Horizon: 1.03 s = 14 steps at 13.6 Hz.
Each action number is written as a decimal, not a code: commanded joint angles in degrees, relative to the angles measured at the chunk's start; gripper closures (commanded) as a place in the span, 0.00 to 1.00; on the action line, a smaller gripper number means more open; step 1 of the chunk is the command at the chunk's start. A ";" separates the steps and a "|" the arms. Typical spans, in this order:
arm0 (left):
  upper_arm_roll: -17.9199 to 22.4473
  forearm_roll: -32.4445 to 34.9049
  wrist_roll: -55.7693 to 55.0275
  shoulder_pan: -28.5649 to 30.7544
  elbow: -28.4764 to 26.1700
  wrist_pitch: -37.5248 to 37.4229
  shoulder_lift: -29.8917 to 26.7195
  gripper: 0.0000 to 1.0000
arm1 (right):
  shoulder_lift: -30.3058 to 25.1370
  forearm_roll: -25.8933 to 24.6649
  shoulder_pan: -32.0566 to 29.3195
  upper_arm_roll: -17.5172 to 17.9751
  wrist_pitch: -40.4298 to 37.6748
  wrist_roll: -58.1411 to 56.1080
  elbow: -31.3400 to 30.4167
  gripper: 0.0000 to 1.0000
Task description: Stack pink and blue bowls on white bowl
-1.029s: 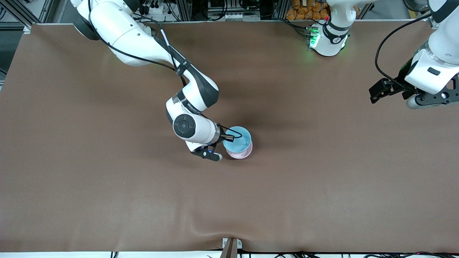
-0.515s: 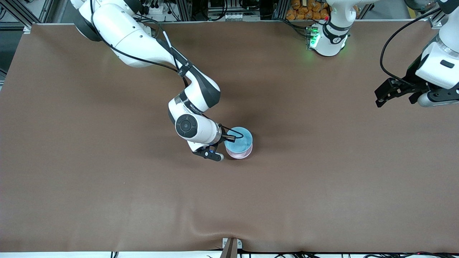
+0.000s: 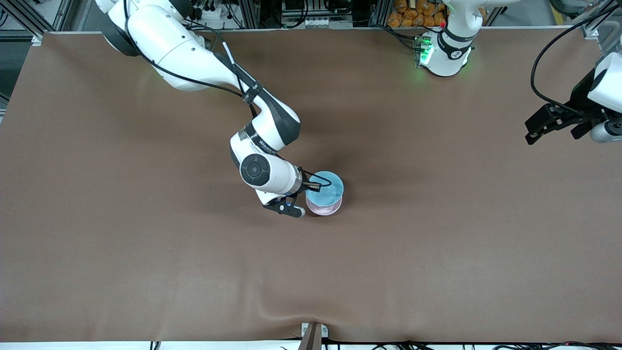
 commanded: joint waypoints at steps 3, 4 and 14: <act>0.31 -1.96 0.88 -0.29 0.84 -2.94 -0.62 0.00 | 1.05 -0.35 0.83 -0.52 0.40 0.43 1.09 1.00; 0.31 -1.96 0.96 -0.20 0.85 -3.64 -0.79 0.00 | 1.14 -0.70 0.83 -0.78 0.40 0.43 1.09 1.00; 0.48 -1.52 6.76 -0.20 2.87 -7.43 -0.35 0.00 | 1.31 -2.46 1.01 -0.96 0.32 0.17 1.00 0.37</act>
